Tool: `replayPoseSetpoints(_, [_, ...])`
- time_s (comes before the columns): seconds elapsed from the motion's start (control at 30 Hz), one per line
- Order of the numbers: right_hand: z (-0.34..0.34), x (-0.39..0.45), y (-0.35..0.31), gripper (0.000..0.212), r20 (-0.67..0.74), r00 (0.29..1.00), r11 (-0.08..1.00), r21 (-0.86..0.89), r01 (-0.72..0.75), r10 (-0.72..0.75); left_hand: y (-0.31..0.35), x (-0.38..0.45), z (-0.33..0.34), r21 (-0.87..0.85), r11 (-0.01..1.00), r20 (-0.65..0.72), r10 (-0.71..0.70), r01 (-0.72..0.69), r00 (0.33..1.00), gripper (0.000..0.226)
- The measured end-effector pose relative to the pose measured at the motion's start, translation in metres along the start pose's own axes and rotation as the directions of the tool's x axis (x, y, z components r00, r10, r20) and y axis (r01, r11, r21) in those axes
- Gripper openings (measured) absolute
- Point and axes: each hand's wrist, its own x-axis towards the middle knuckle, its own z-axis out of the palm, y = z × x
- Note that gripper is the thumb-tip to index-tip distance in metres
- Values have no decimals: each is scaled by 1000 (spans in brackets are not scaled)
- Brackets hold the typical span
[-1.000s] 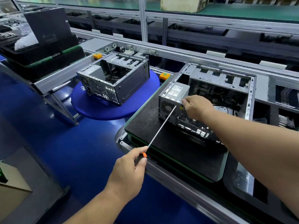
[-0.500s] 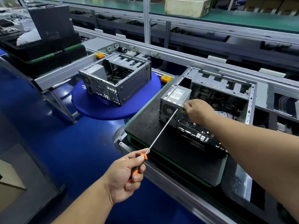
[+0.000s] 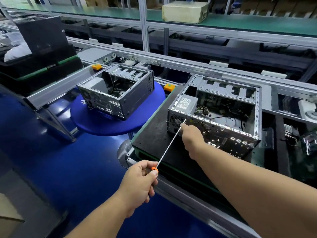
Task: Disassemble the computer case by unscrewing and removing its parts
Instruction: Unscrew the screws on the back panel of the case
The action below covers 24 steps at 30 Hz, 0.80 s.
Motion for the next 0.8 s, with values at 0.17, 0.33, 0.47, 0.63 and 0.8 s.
replayPoseSetpoints(0.17, [8, -1, -15, 34, 218, 946, 931, 223, -289, 241, -5, 4, -4, -128, 989, 99, -64, 76, 993, 21])
replayPoseSetpoints(0.33, [13, -5, -21, 38, 198, 926, 899, 246, -364, 321, -7, 8, -5, -391, 864, 295, -209, 318, 932, 23])
replayPoseSetpoints(0.47, [19, -1, -22, 37, 130, 932, 899, 246, -361, 339, -7, 12, -15, -595, 593, 523, -227, 543, 821, 29])
replayPoseSetpoints(0.63, [22, 8, -20, 36, 83, 932, 901, 238, -362, 353, -11, 7, -9, -417, 858, 330, -164, 300, 930, 21])
replayPoseSetpoints(0.8, [23, 14, -18, 34, 30, 931, 904, 230, -360, 363, -20, -7, -7, -161, 979, 135, -102, 123, 986, 28])
